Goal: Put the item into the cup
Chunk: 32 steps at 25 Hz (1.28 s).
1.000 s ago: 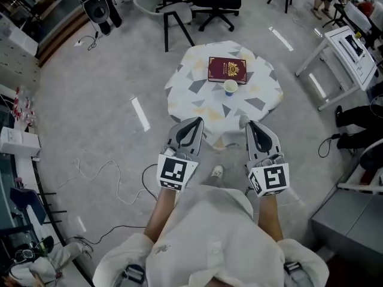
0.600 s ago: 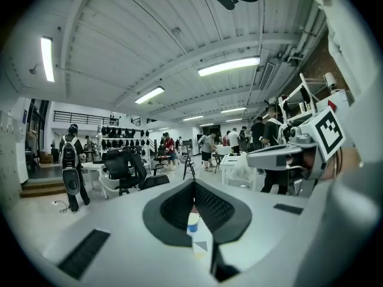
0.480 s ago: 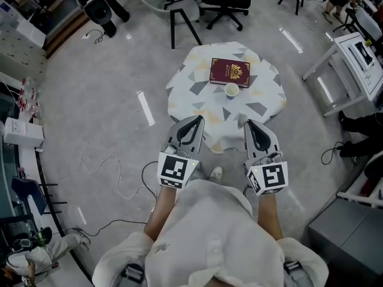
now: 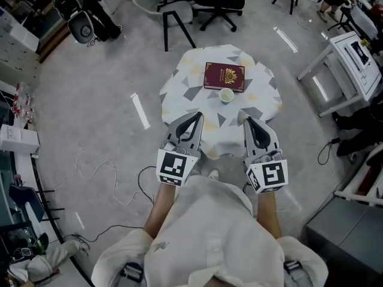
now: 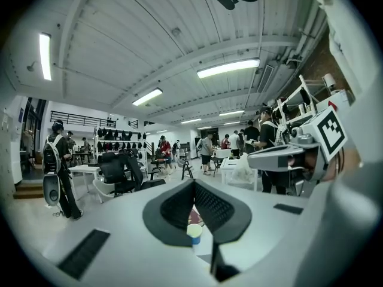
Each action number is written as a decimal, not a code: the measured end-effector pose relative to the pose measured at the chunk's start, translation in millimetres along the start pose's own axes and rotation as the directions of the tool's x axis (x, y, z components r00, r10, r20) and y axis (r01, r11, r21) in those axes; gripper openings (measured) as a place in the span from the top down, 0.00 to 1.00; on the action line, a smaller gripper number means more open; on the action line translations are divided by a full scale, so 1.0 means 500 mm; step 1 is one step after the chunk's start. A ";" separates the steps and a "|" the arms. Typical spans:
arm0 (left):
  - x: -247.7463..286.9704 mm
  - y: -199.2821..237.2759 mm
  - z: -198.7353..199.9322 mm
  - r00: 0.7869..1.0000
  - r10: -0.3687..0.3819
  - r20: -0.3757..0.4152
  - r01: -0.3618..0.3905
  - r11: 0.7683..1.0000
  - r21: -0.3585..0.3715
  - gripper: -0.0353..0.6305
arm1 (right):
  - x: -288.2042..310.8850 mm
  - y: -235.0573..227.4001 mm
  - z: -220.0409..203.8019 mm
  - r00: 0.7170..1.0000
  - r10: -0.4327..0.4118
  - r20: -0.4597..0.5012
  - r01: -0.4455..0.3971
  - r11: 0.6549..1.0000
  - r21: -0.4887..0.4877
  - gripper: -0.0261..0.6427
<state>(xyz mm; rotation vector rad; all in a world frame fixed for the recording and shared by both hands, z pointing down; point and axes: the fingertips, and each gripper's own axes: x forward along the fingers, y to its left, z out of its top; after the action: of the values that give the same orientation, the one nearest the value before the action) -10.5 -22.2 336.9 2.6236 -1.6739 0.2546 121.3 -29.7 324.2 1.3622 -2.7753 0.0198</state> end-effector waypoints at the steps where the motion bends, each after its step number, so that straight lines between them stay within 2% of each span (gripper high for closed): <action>1: 0.009 0.005 0.001 1.000 -0.005 0.003 0.005 1.000 -0.001 0.93 | 0.008 -0.004 0.001 1.000 -0.004 -0.001 0.004 1.000 -0.004 0.95; 12: 0.124 0.101 -0.017 0.996 -0.088 -0.001 0.088 0.996 -0.031 0.93 | 0.136 -0.044 -0.004 0.997 -0.073 -0.040 0.072 0.997 -0.017 0.95; 23: 0.240 0.210 -0.016 0.976 -0.216 0.009 0.216 0.975 -0.043 0.93 | 0.256 -0.073 -0.013 0.976 -0.195 -0.095 0.195 0.981 -0.011 0.95; 32: 0.306 0.291 -0.025 0.956 -0.293 0.017 0.293 0.954 -0.065 0.93 | 0.353 -0.072 -0.008 0.955 -0.271 -0.125 0.261 0.961 -0.092 0.95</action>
<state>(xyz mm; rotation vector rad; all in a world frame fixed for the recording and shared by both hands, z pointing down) -80.4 -220.6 361.5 2.7749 -1.2442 0.1779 42.0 -190.9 336.5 1.6359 -2.4367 -0.0019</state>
